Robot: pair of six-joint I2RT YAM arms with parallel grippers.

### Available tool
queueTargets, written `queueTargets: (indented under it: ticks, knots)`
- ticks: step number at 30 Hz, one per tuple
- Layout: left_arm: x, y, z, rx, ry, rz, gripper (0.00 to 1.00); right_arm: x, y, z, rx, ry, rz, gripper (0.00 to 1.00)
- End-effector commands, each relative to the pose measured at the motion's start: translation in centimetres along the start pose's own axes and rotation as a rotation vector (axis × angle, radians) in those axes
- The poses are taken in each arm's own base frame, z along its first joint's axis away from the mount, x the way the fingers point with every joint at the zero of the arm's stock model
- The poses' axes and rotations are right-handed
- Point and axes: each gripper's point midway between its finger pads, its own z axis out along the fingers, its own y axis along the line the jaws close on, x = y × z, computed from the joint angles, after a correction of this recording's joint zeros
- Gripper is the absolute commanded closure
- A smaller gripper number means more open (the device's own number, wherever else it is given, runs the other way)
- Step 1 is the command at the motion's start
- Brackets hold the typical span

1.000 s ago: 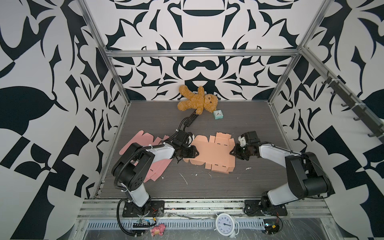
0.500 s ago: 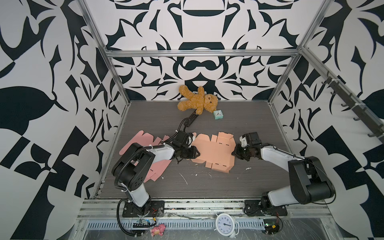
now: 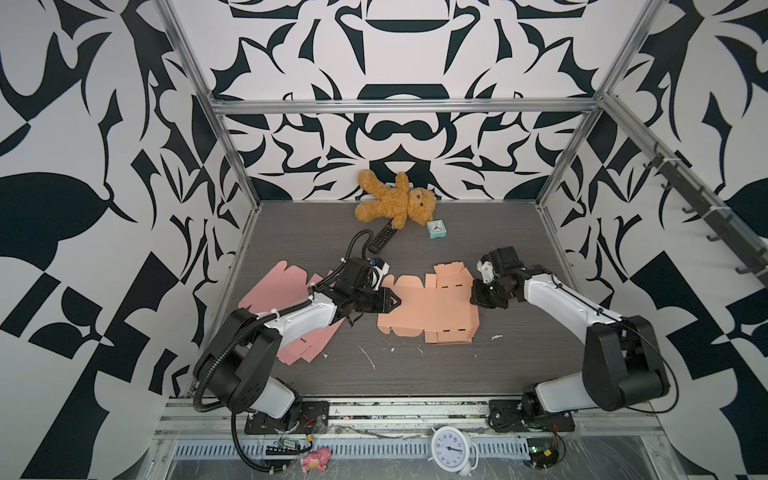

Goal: Fold the paper box

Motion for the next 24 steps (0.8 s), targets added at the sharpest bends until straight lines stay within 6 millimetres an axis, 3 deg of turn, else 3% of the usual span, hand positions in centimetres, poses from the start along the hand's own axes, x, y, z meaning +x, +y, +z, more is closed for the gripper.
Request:
queueTargets:
  ticks: [1, 10, 16, 24]
  knots:
    - [1.8, 0.7, -0.2, -0.009, 0.051, -0.039, 0.66, 1.4, -0.3, -0.3, 0.097, 0.104, -0.151, 0.94]
    - [3.2, 1.7, 0.0, -0.033, 0.076, -0.070, 0.66, -1.8, 1.7, 2.4, 0.054, 0.123, -0.213, 0.93]
    - [4.3, 2.9, 0.4, -0.062, 0.097, -0.095, 0.66, -1.6, 1.6, 3.7, 0.045, 0.147, -0.228, 0.91]
    - [5.1, 4.0, 0.7, -0.089, 0.106, -0.116, 0.67, -0.5, 1.3, 3.5, 0.008, 0.104, -0.119, 0.74]
